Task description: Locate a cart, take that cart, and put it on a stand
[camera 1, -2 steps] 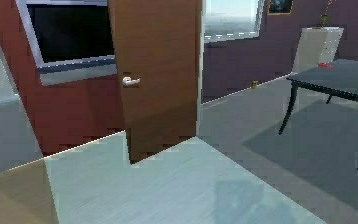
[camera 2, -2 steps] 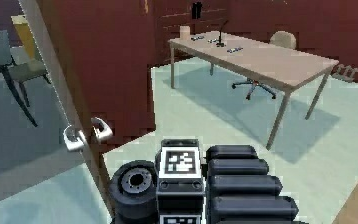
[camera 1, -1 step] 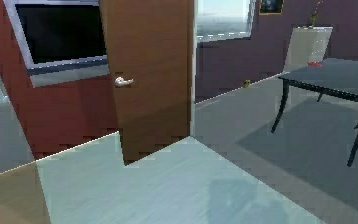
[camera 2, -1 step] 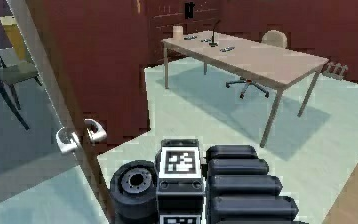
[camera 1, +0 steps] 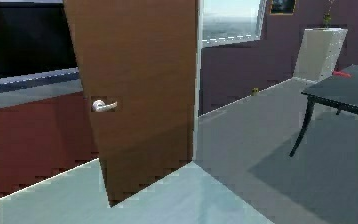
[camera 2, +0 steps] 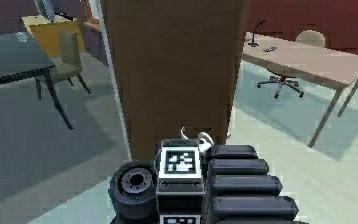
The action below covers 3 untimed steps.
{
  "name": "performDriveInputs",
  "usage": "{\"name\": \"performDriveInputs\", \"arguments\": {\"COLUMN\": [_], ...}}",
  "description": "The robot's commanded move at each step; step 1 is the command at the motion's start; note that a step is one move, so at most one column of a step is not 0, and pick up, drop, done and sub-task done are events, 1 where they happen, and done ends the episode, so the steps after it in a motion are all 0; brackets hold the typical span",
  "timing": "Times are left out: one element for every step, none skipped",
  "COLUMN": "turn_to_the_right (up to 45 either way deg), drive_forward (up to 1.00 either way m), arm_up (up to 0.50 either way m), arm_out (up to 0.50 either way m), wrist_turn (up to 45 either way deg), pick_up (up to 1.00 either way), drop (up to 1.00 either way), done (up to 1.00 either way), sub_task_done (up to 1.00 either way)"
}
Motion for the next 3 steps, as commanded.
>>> {"name": "performDriveInputs", "arguments": {"turn_to_the_right": [21.0,0.0,0.0], "drive_forward": [0.0,1.0,1.0], "arm_up": [0.0,0.0,0.0], "arm_out": [0.0,0.0,0.0], "wrist_turn": [0.0,0.0,0.0], "pick_up": [0.0,0.0,0.0], "drop": [0.0,0.0,0.0], "done": [0.0,0.0,0.0], "sub_task_done": [0.0,0.0,0.0]}}
